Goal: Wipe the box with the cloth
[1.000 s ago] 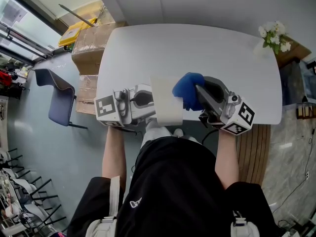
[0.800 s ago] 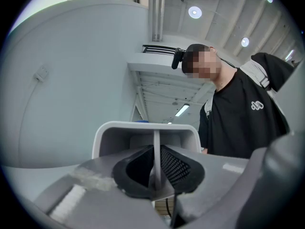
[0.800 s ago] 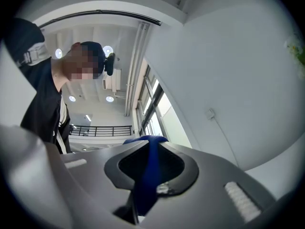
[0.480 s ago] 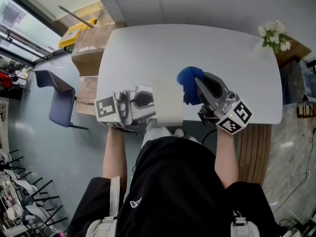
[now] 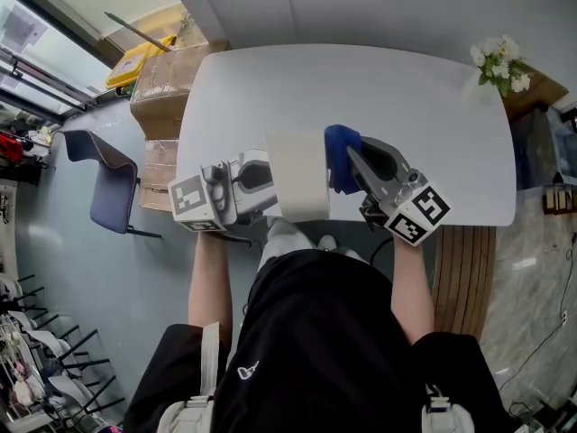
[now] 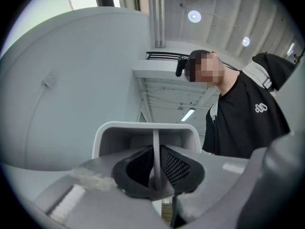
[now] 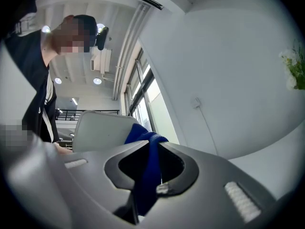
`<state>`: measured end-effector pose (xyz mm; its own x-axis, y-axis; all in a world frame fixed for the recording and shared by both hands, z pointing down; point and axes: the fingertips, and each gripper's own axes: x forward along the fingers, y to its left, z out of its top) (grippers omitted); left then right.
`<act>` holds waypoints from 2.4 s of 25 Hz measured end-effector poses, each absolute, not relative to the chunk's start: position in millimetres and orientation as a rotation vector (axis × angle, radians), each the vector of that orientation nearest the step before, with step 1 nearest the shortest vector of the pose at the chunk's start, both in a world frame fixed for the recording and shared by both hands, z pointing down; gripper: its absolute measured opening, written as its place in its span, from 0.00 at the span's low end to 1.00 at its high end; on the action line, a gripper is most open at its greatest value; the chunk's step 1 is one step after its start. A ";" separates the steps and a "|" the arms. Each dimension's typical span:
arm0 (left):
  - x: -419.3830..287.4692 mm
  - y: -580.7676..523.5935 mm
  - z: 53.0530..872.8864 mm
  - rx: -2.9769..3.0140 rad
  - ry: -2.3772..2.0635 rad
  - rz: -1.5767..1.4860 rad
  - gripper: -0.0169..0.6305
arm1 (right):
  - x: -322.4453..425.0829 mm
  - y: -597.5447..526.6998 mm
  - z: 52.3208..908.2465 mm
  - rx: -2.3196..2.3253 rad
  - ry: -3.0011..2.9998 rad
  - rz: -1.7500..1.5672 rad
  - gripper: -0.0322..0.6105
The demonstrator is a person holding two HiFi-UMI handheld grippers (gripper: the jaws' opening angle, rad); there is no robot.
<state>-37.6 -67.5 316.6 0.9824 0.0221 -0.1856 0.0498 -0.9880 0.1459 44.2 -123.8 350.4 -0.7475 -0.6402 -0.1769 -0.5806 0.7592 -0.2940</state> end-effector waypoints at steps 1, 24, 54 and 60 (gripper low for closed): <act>-38.3 -69.4 316.6 2.978 0.041 -0.279 0.10 | 43.2 -123.6 351.2 -0.952 2.700 -0.318 0.13; -64.8 -111.0 330.8 2.872 -0.302 -0.341 0.11 | 6.7 -58.3 334.5 -0.323 2.889 -0.237 0.12; -26.3 -119.2 450.1 2.928 -0.339 0.661 0.10 | 55.0 -98.5 317.8 -0.681 2.614 -0.269 0.13; -17.9 -127.9 484.7 2.885 -0.304 0.871 0.10 | 63.2 -113.7 327.7 -0.827 2.617 -0.269 0.13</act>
<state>-17.9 -127.9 484.7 0.8151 -0.1582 0.5573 -0.2232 -0.9735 0.0500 63.2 -113.7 327.7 -0.7540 -0.5848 -0.2991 -0.5118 0.8085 -0.2906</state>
